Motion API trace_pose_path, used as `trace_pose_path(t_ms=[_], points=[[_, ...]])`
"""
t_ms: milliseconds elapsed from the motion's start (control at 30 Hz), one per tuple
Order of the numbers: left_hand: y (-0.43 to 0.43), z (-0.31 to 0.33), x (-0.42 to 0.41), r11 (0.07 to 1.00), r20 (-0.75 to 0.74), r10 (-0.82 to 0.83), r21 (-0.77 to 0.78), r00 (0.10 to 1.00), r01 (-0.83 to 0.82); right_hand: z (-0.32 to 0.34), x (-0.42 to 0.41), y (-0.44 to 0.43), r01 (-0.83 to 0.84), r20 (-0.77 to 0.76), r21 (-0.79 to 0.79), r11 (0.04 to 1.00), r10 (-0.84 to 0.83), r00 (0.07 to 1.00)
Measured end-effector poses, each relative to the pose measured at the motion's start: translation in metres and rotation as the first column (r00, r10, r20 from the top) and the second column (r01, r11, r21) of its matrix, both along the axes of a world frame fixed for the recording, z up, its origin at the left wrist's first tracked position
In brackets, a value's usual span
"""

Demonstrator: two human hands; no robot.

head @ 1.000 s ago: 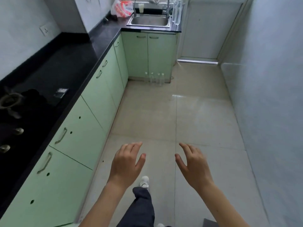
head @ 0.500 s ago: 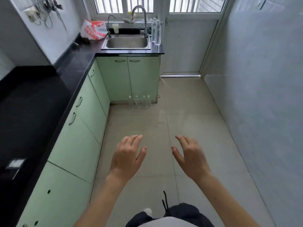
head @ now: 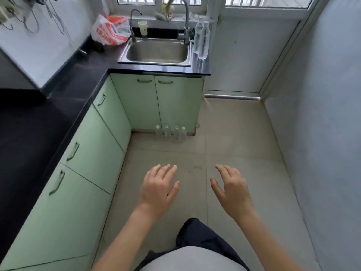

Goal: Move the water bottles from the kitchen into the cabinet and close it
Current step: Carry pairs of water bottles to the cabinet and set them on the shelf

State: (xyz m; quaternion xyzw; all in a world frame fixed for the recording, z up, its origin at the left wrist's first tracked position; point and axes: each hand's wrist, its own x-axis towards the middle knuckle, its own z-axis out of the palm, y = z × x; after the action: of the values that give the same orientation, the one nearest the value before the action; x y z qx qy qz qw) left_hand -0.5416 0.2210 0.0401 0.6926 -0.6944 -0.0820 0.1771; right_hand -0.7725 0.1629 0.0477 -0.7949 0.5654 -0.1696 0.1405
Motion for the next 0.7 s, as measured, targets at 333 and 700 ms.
trace_pose_path(t_ms=[333, 700], points=[[-0.262, 0.036, 0.008, 0.995, -0.016, -0.005, -0.102, 1.000, 0.003, 0.025, -0.009, -0.249, 0.079, 0.070, -0.113, 0.990, -0.071, 0.995], [-0.519, 0.008, 0.021, 0.992, -0.042, -0.125, 0.001, 0.991, 0.125, 0.006, 0.007, -0.471, 0.173, 0.001, -0.036, 0.984, -0.173, 0.985]])
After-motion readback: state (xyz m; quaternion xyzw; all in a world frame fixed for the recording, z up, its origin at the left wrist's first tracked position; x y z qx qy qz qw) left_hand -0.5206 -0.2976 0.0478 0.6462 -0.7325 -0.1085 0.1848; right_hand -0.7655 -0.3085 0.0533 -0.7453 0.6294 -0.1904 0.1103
